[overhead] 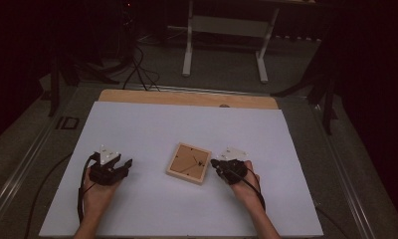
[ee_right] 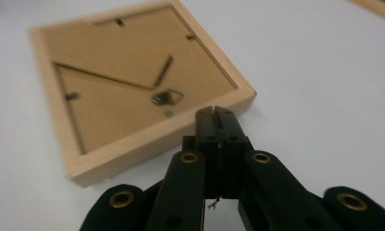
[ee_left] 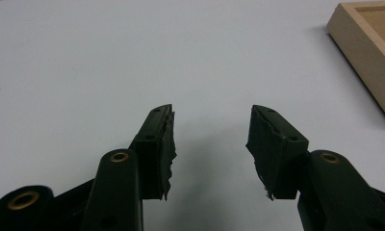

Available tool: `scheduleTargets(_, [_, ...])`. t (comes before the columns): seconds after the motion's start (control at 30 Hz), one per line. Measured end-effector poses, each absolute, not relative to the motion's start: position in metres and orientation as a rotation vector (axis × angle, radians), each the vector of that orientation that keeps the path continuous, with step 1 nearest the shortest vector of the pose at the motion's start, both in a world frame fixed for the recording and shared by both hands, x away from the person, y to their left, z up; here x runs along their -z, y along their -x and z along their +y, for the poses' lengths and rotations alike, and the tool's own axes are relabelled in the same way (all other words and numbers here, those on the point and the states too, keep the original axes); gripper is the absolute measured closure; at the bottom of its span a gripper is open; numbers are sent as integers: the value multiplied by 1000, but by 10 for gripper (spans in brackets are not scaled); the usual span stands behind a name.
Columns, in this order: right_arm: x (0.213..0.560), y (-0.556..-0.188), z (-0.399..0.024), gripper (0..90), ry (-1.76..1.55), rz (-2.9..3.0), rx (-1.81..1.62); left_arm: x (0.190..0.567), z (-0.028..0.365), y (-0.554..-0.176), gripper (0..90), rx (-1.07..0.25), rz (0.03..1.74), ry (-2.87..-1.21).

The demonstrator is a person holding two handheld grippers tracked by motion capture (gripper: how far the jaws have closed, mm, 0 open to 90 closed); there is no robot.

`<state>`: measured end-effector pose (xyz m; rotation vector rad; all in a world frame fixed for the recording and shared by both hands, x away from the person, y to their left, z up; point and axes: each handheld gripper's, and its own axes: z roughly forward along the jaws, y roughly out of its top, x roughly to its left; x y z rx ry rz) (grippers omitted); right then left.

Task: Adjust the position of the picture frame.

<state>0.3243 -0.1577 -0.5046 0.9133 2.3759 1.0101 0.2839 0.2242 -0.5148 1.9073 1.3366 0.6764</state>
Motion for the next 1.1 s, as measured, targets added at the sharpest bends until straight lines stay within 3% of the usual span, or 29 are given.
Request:
scheduleTargets(0.37, [527,-345,-146,900,-960,2405,-869,515,222,-284,516,-663,1322,-1921])
scheduleTargets(1.1, [524,-380,-116,900,-976,2419,-861,513,199,-280,514,-612,1230,-1955])
